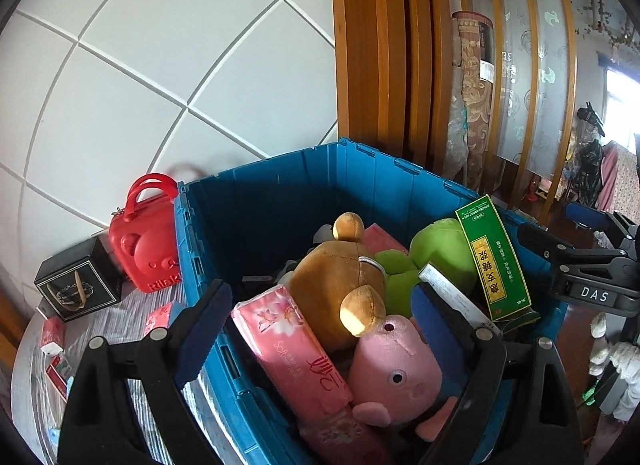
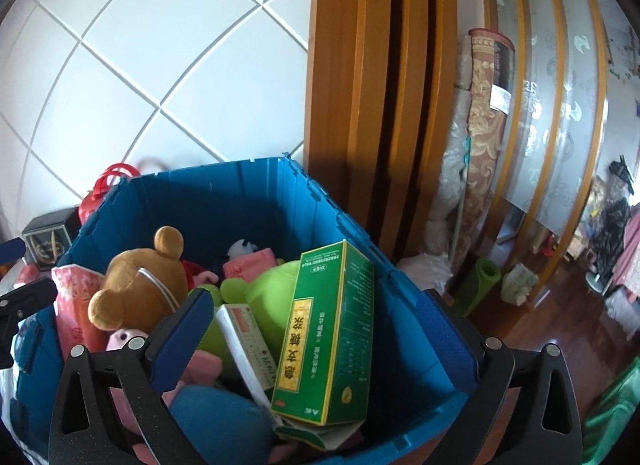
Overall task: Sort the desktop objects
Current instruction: 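Move both tools back over the bed toward the blue plastic toy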
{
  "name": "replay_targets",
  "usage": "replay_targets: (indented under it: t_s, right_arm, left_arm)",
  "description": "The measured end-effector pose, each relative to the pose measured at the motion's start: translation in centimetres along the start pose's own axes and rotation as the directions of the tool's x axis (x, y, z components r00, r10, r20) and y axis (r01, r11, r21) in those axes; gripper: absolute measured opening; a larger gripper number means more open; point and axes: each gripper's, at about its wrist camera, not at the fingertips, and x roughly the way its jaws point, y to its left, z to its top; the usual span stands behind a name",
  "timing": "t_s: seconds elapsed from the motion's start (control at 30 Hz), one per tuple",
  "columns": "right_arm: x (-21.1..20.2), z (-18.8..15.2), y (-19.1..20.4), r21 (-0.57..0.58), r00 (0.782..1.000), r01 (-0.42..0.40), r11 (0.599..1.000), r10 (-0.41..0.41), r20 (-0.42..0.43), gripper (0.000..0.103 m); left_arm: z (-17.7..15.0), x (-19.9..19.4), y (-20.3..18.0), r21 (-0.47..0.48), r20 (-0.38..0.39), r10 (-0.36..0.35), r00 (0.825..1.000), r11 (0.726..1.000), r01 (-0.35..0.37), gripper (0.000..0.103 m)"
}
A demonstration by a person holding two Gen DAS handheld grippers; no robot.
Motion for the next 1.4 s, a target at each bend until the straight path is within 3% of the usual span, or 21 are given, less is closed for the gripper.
replay_targets:
  t_s: [0.3,0.53,0.73,0.9,1.1,1.4]
  right_arm:
    - [-2.7,-0.1,3.6,-0.029,1.000,-0.017,0.999,0.018,0.023,0.103]
    - [-5.0,-0.6,7.3,-0.026,0.997,-0.058,0.998,0.059,0.050,0.103]
    - [-7.3,-1.0,11.6,-0.034,0.991,-0.103,0.994,0.105,0.079,0.103]
    - [-9.2,-1.1,16.5,-0.056,0.981,-0.161,0.985,0.166,0.104,0.103]
    - [-9.8,-1.5,23.5,-0.083,0.965,-0.237,0.968,0.244,0.096,0.103]
    - [-6.8,-3.4,33.9,-0.095,0.950,-0.311,0.946,0.312,-0.005,0.103]
  left_arm:
    - [-1.5,-2.7,3.0,-0.045,0.047,0.007,0.999,0.999,-0.005,0.092]
    - [-3.7,-4.8,6.5,-0.039,0.051,0.074,0.996,0.997,-0.072,0.092]
    - [-6.2,-6.7,11.5,-0.100,0.042,0.093,0.995,0.991,-0.088,0.092]
    - [-9.3,-7.9,16.8,-0.160,0.013,0.145,0.989,0.977,-0.141,0.092]
    - [-13.6,-8.8,24.4,-0.209,-0.064,0.253,0.965,0.943,-0.260,0.092]
    - [-22.1,-8.2,36.7,-0.315,-0.238,0.320,0.917,0.868,-0.385,0.092]
